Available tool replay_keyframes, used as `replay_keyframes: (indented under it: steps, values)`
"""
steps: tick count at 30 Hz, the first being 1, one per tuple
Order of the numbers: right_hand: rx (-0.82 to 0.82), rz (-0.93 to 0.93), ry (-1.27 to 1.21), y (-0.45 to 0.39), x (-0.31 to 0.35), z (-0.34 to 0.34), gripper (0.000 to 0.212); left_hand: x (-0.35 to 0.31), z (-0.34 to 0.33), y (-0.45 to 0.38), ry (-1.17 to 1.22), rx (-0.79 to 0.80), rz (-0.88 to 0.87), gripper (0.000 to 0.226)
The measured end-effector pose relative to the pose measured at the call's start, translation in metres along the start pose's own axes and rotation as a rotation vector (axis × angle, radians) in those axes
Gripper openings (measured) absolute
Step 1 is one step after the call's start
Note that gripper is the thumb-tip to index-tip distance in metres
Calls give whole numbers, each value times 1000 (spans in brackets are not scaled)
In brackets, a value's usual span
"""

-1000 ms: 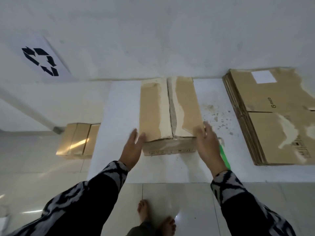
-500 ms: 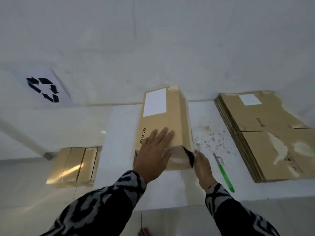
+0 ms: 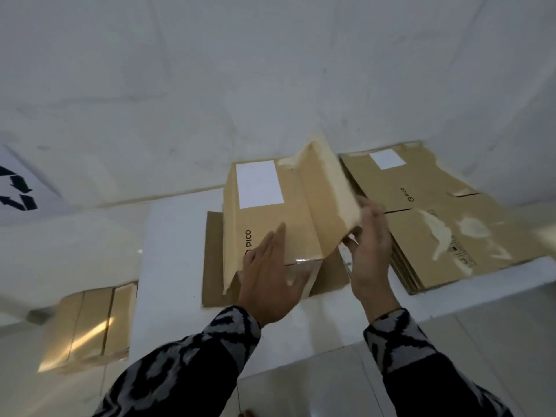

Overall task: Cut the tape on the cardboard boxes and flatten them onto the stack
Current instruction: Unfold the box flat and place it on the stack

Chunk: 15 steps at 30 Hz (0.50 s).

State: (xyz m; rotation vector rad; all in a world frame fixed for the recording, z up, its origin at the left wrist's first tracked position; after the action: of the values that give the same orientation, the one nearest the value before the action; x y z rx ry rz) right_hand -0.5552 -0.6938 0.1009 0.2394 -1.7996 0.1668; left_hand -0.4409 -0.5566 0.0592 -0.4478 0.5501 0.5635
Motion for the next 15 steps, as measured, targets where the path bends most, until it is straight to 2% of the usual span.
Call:
replay_keyframes:
  steps: [2, 3, 5, 6, 8, 10, 12, 13, 15]
  values:
    - [219, 241, 286, 14, 14, -22, 37, -1, 18, -2, 392, -143, 171, 72]
    - [321, 358, 424, 21, 11, -31, 41, 6, 27, -3, 469, -255, 236, 64]
    - [496, 526, 616, 33, -6, -42, 48, 19, 49, 1, 290, -434, 322, 54]
    - [541, 575, 692, 36, -14, -43, 53, 26, 56, 5, 137, -458, 375, 51]
    - [574, 657, 806, 35, -23, -41, 62, 39, 59, 14, -107, -338, 570, 49]
    - [602, 687, 848, 33, -28, -38, 64, 61, 46, 30, -117, -145, 864, 65]
    - [622, 706, 850, 32, -30, -36, 62, 67, 37, 41, 162, -101, 1034, 85]
    - [628, 705, 851, 30, -31, -36, 60, 67, 33, 44, 344, -99, 1076, 83]
    - [635, 681, 841, 27, -33, -35, 57, 61, 25, 49, 630, -53, 1130, 64]
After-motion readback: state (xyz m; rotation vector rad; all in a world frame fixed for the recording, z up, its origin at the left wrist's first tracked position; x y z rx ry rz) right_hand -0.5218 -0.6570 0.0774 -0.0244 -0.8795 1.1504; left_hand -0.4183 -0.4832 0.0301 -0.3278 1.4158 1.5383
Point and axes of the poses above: each hand's wrist, its own y-axis away from the middle knuckle, its own z-axis out of the back of the hand, x = y × z, the point moved 5 cm from there along -y, towards the middle knuckle, and after that the axes turned 9 degrees about -x, right-handed, at the moved point
